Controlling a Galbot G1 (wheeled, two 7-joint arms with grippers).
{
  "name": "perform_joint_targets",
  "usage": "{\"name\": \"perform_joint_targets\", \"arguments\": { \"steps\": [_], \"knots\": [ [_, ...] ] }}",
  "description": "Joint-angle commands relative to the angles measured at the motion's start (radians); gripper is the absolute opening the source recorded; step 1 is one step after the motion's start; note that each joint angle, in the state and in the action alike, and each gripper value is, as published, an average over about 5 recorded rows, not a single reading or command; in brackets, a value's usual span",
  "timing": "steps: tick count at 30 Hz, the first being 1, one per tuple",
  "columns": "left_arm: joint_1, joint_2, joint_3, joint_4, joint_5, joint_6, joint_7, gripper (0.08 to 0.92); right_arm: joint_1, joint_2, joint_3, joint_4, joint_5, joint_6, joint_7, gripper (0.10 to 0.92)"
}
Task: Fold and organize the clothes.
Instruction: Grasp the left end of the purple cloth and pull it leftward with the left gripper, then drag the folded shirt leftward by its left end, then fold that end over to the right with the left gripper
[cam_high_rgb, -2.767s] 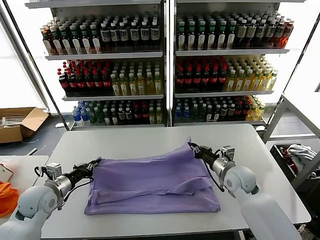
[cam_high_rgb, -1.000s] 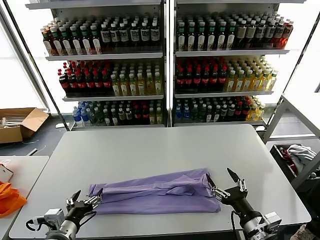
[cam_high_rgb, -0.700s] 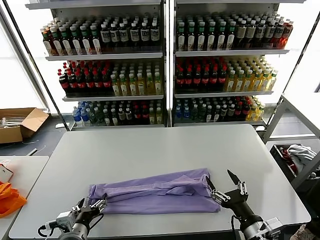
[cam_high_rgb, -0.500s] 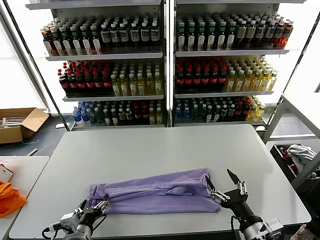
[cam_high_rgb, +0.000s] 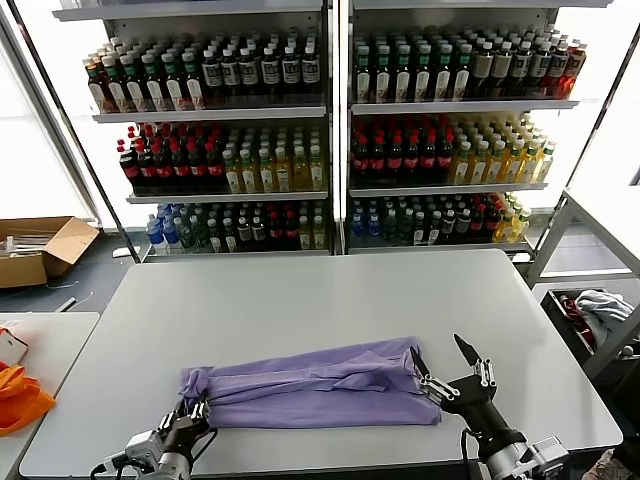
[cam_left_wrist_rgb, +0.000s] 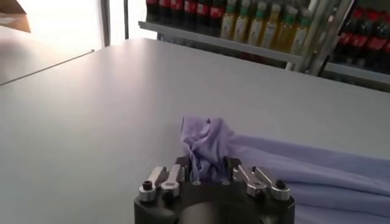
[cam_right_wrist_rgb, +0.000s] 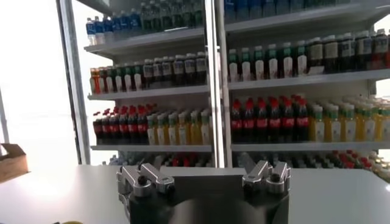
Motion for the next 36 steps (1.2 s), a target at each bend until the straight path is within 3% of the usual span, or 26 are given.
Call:
{"name": "perform_joint_targets", "arguments": {
  "steps": [1, 6, 10, 15, 20, 27, 32, 36],
  "knots": [
    [0.000, 0.004, -0.063, 0.013, -0.003, -0.036, 0.114, 0.347, 0.013, 0.009, 0.015, -0.018, 0.018, -0.001, -0.003, 0.823],
    [-0.029, 0.047, -0.192, 0.014, -0.007, -0.041, 0.281, 0.208, 0.010, 0.012, 0.048, -0.040, 0.048, 0.004, -0.008, 0.823],
    [-0.058, 0.129, -0.367, 0.059, -0.030, -0.038, 0.424, 0.116, 0.005, 0.013, 0.069, -0.046, 0.061, 0.008, -0.011, 0.823],
    [-0.095, 0.266, -0.597, 0.125, -0.080, -0.002, 0.534, 0.100, -0.003, 0.020, 0.073, -0.050, 0.063, 0.019, -0.015, 0.823],
    [-0.109, 0.319, -0.690, 0.097, -0.116, 0.026, 0.570, 0.100, -0.006, 0.037, 0.066, -0.052, 0.060, 0.024, -0.015, 0.823],
    [-0.091, 0.288, -0.532, -0.066, -0.098, 0.027, 0.548, 0.101, -0.013, 0.041, 0.063, -0.037, 0.050, 0.024, -0.013, 0.823],
    [-0.079, 0.250, -0.298, -0.170, -0.036, 0.030, 0.489, 0.101, -0.036, 0.047, 0.077, -0.022, 0.047, 0.026, -0.015, 0.823],
    [-0.094, 0.217, -0.071, -0.172, 0.029, 0.014, 0.441, 0.101, -0.050, 0.056, 0.082, -0.018, 0.043, 0.030, -0.018, 0.823]
  ]
}}
